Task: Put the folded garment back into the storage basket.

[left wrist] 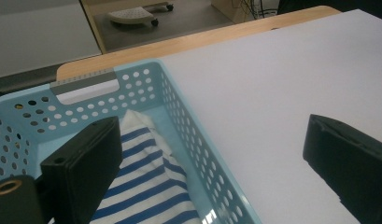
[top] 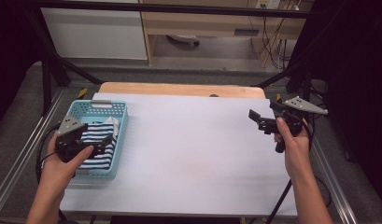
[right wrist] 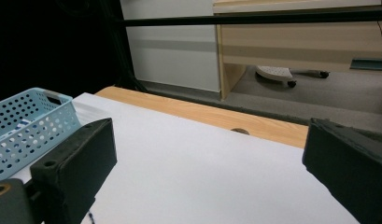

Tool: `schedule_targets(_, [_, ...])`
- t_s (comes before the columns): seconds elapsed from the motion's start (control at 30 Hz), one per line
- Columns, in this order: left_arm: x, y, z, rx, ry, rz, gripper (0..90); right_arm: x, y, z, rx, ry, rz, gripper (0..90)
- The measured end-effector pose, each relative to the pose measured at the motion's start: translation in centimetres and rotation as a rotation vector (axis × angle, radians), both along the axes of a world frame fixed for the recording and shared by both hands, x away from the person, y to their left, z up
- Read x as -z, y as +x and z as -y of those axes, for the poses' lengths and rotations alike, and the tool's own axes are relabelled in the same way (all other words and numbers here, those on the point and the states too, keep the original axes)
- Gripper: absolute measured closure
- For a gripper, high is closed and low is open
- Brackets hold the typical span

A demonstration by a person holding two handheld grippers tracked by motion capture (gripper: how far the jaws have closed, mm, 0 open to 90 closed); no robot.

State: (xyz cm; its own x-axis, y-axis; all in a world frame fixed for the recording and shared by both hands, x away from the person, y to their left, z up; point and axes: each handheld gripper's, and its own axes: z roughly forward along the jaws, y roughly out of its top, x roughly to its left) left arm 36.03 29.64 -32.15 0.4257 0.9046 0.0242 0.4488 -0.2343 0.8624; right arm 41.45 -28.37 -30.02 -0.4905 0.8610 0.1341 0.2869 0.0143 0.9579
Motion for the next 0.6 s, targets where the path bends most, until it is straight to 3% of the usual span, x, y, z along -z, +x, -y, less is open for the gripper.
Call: schedule_targets(0.6, [0.0, -0.1, 0.0, 0.002, 0.003, 0.000, 4.7, 2.7, -1.5, 1.8, 0.034, 0.008, -0.028, 3.4])
